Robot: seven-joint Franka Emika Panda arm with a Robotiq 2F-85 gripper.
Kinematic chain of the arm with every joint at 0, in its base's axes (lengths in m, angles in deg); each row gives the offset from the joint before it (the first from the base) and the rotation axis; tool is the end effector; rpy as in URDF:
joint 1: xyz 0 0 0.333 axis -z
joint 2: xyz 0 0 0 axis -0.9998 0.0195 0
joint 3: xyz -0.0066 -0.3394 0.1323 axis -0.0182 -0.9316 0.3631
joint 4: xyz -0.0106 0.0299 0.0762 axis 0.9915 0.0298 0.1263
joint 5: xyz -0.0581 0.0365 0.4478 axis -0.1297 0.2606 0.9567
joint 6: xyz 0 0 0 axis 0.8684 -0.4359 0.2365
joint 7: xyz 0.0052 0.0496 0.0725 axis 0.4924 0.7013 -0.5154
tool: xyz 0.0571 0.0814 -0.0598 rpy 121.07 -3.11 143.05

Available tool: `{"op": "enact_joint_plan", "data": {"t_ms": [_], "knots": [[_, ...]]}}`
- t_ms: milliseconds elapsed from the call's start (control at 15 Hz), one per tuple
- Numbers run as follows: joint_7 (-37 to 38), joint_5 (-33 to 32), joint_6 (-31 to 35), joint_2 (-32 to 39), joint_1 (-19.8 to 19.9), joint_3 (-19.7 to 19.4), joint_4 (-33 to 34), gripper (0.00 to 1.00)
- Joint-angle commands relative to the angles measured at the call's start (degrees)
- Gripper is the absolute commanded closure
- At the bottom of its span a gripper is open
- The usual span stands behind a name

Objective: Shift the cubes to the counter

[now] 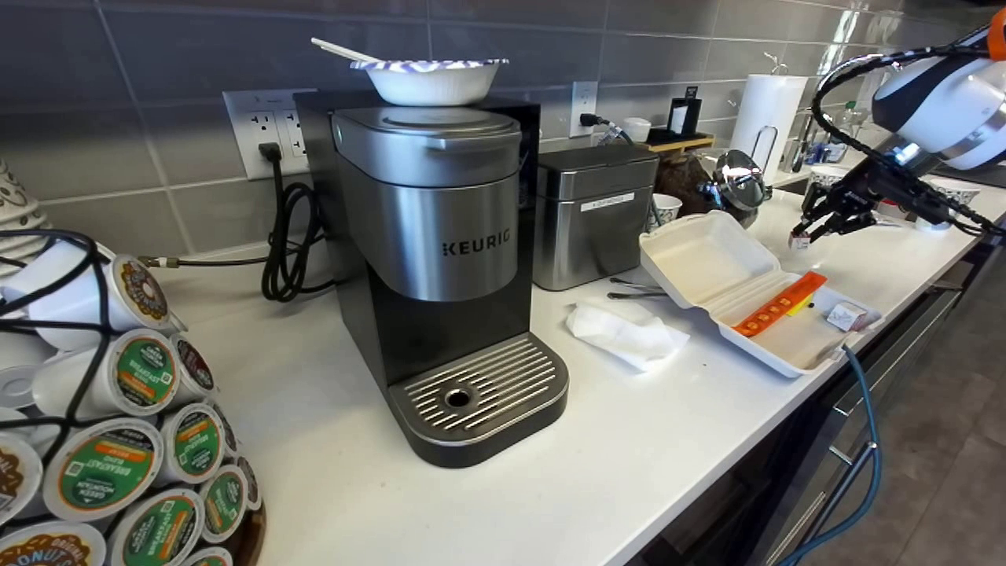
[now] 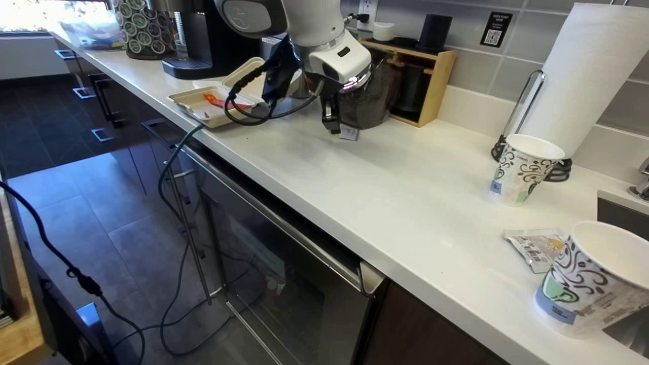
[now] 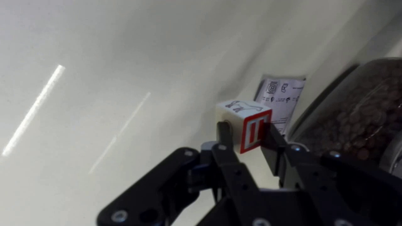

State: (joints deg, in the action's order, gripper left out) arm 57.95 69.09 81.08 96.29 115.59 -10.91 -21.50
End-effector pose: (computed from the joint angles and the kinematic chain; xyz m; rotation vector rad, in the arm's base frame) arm 0.6371 -0.3735 0.2856 -2.5415 1.1604 -0.5771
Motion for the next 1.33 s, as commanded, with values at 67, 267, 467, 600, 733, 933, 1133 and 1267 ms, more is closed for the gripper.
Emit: {"op": "enact_joint_plan", "data": {"t_ms": [67,267,467,600,733,933,1133,1267], "knots": [[0.76,2.77,-1.40,1.63,0.41,-0.35,1.06,0.93],[1.99,2.28,-1.54,1.94,0.02,-0.92,0.97,0.50],[4.31,0.41,-0.68,1.02,-1.24,-2.28,-0.12,0.31],[6.31,-2.08,-0.46,-1.64,-2.89,-3.81,-2.56,0.16],[10.51,-9.64,-2.86,-6.09,-6.55,-6.91,-7.01,0.02],[14.76,-20.96,-9.79,-13.77,-10.67,-8.08,-14.57,0.00],[14.83,-27.86,-17.01,-20.34,-13.48,-7.27,-19.75,0.00],[14.46,-31.08,-19.26,-24.40,-15.27,-6.54,-22.41,0.00]]}}
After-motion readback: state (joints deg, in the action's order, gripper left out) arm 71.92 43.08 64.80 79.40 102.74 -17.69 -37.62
